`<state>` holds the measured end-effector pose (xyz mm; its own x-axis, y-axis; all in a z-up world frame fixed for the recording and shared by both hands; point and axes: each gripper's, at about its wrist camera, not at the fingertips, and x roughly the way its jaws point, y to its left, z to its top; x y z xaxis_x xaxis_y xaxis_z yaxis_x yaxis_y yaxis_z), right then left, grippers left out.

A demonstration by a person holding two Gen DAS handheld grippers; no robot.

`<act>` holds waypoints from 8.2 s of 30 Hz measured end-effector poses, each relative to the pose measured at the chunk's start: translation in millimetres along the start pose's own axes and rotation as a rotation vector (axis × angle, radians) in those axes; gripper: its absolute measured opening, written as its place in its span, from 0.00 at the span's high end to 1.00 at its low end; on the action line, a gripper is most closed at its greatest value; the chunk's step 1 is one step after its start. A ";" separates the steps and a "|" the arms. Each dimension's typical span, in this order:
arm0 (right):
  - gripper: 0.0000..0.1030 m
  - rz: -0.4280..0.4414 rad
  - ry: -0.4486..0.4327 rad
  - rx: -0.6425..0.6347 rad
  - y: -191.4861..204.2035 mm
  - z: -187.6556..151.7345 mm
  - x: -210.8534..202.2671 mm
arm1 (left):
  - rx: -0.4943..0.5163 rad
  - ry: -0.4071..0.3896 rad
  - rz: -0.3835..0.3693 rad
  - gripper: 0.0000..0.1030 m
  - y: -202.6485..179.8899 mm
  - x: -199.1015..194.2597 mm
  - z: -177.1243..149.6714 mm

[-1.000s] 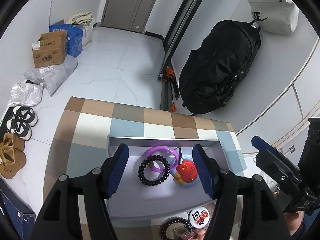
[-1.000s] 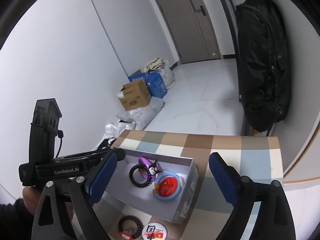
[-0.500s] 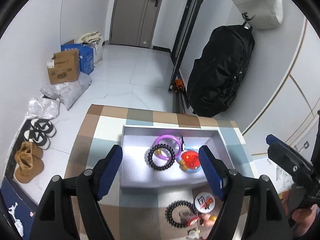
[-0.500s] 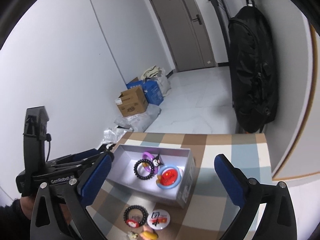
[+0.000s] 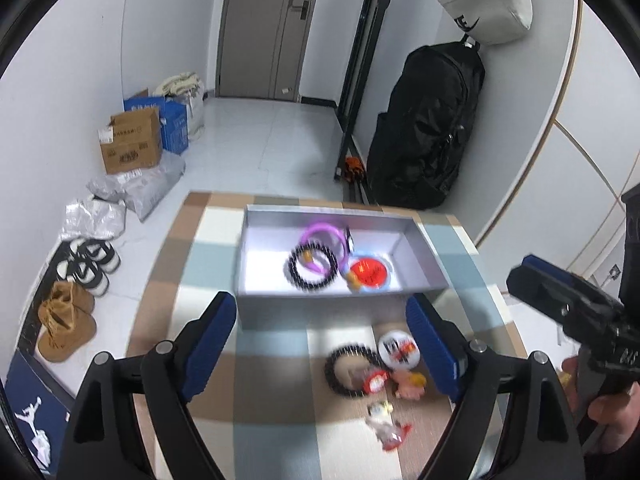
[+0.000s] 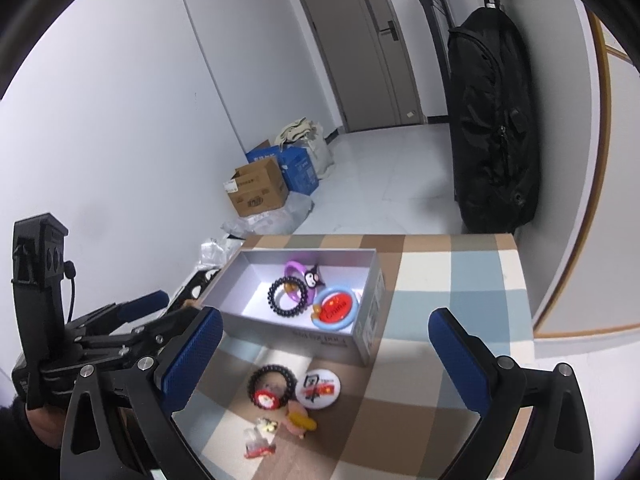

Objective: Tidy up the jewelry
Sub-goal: 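Withdraw both tools from the box toward the remaining trinkets, then grasp the clear-and-red charm with the left tool while the right tool grasps the pig figurine, then carry both held trinkets into the silver box and open both tools, then withdraw both tools from the box back over the remaining trinkets, then grasp the small yellow charm with the left tool while the right tool grasps the Santa-charm bracelet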

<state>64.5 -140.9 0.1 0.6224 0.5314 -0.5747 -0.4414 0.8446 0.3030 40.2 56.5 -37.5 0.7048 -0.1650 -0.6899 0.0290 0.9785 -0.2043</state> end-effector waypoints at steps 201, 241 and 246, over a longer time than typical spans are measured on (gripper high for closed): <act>0.00 -0.018 0.124 0.155 -22.3 4.0 24.2 | -0.015 0.117 -0.127 0.21 -1.2 20.7 0.1; 0.00 -0.083 0.126 0.158 -30.1 -5.7 -2.6 | 0.277 0.320 -0.014 0.88 -57.6 44.0 -61.0; 0.00 -0.084 0.134 0.170 -31.2 -6.7 -0.4 | 0.221 0.323 -0.059 0.88 -47.5 40.5 -57.9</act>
<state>73.7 -167.8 -14.3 0.5556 0.4550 -0.6959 -0.2693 0.8903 0.3671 26.4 -3.9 -95.9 0.4390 -0.2179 -0.8717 0.2395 0.9634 -0.1202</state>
